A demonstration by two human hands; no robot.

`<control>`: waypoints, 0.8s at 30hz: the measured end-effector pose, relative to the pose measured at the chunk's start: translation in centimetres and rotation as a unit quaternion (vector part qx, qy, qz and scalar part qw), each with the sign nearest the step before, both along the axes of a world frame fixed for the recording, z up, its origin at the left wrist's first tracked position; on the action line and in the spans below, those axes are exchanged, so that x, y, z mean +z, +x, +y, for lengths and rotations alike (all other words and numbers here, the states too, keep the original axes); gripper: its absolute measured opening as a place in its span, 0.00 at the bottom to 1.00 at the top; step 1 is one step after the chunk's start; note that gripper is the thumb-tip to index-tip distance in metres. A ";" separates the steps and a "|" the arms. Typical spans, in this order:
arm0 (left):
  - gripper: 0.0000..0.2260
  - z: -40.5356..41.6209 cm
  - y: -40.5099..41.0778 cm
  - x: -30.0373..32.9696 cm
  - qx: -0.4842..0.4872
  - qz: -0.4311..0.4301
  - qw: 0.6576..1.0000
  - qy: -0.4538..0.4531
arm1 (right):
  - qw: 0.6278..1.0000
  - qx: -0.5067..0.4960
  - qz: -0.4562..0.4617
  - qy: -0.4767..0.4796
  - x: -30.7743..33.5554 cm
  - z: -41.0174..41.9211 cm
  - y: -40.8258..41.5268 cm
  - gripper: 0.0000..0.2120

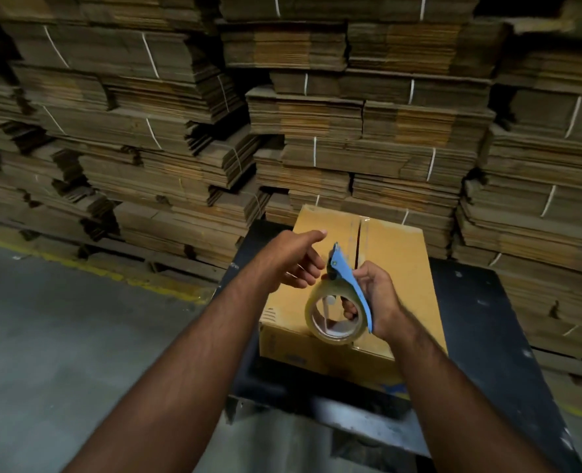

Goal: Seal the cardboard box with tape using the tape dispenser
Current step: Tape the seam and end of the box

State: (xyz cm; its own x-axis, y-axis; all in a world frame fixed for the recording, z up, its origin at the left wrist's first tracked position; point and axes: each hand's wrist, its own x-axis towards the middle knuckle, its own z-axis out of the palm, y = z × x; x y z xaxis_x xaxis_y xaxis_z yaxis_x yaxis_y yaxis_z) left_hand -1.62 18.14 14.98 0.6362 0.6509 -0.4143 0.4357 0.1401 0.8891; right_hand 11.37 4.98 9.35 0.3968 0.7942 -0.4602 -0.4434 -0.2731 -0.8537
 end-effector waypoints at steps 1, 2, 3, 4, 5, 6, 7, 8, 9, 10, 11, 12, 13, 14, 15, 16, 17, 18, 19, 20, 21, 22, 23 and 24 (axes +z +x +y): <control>0.25 0.1 -0.1 0.2 -0.015 0.008 1.000 -0.006 | 1.000 -0.002 -0.007 -0.001 0.0 -0.1 -0.3 0.18; 0.24 0.1 -0.1 0.3 -0.028 0.014 0.999 -0.009 | 1.000 -0.004 -0.015 -0.003 0.0 -0.2 -0.5 0.18; 0.24 0.0 -0.2 0.3 -0.037 0.022 0.999 -0.012 | 1.000 -0.005 -0.021 -0.006 -0.1 -0.3 -0.8 0.18; 0.22 0.0 -0.3 0.3 -0.040 0.029 0.999 -0.017 | 1.000 -0.007 -0.024 -0.009 -0.4 -0.4 -0.9 0.18; 0.20 0.0 -0.5 0.1 -0.041 0.034 0.998 -0.025 | 1.000 -0.009 -0.023 -0.013 -0.6 -0.5 -1.1 0.18; 0.18 -0.1 -0.7 -0.2 -0.041 0.036 0.998 -0.037 | 1.000 -0.011 -0.019 -0.015 -0.9 -0.7 -1.1 0.18; 0.16 -0.3 -0.9 -0.5 -0.043 0.036 0.997 -0.049 | 1.000 -0.013 -0.012 -0.013 -1.1 -0.8 -1.1 0.19; 0.14 -0.3 -1.0 -0.8 -0.045 0.036 0.997 -0.059 | 1.000 -0.014 -0.010 -0.014 -1.3 -1.0 -1.1 0.21; 0.12 -0.4 -1.1 -1.1 -0.047 0.034 0.996 -0.065 | 1.000 -0.012 -0.014 -0.022 -1.4 -1.2 -1.0 0.22; 0.10 -0.4 -1.2 -1.4 -0.049 0.030 0.996 -0.069 | 0.999 -0.005 -0.025 -0.034 -1.4 -1.4 -1.0 0.24; 0.08 -0.4 -1.3 -1.6 -0.050 0.026 0.996 -0.069 | 0.998 0.006 -0.042 -0.046 -1.3 -1.6 -1.0 0.26; 0.07 -0.4 -1.3 -1.7 -0.053 0.019 0.996 -0.068 | 0.996 0.017 -0.068 -0.052 -1.0 -1.9 -1.1 0.28; 0.06 -0.2 -1.4 -2.0 -0.056 0.009 0.996 -0.064 | 0.992 0.028 -0.112 -0.049 -0.8 -2.1 -1.1 0.31; 0.05 0.0 -1.5 -2.3 -0.058 -0.004 0.997 -0.059 | 0.983 0.045 -0.175 -0.043 -0.5 -2.4 -1.2 0.32; 0.05 0.2 -1.6 -2.6 -0.059 -0.018 0.996 -0.057 | 0.968 0.066 -0.239 -0.032 0.0 -2.7 -1.4 0.32; 0.06 0.3 -1.7 -3.0 -0.060 -0.029 0.996 -0.059 | 0.952 0.088 -0.291 -0.021 0.3 -3.0 -1.6 0.29; 0.06 0.4 -1.8 -3.3 -0.061 -0.034 0.996 -0.063 | 0.941 0.107 -0.320 -0.018 0.7 -3.2 -1.7 0.26; 0.05 0.3 -1.8 -3.7 -0.059 -0.033 0.995 -0.068 | 0.930 0.120 -0.346 -0.026 0.9 -3.3 -1.7 0.24; 0.05 0.1 -1.9 -3.9 -0.051 -0.033 0.995 -0.075 | 0.913 0.130 -0.385 -0.043 1.2 -3.4 -1.7 0.25; 0.04 -0.2 -1.9 -4.0 -0.039 -0.037 0.995 -0.086 | 0.885 0.139 -0.440 -0.069 1.5 -3.4 -1.7 0.26; 0.03 -0.4 -1.9 -4.3 -0.027 -0.045 0.994 -0.100 | 0.849 0.146 -0.498 -0.097 1.7 -3.4 -1.7 0.27; 0.04 -0.6 -1.9 -4.5 -0.016 -0.055 0.992 -0.112 | 0.814 0.151 -0.550 -0.113 2.0 -3.4 -1.7 0.28; 0.05 -0.7 -2.0 -4.8 -0.010 -0.067 0.990 -0.123 | 0.786 0.152 -0.588 -0.119 2.2 -3.5 -1.7 0.29; 0.06 -0.8 -2.0 -5.1 -0.008 -0.081 0.988 -0.134 | 0.768 0.152 -0.612 -0.117 2.4 -3.5 -1.6 0.31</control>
State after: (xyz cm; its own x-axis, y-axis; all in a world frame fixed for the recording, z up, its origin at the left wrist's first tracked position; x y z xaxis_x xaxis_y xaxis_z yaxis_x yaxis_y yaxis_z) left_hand -3.62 17.30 9.88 0.7178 0.5211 -0.4619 0.2947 0.3736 0.8795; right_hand 9.79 1.49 11.78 0.4588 0.8879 -0.0343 0.7651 -0.4144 -0.4930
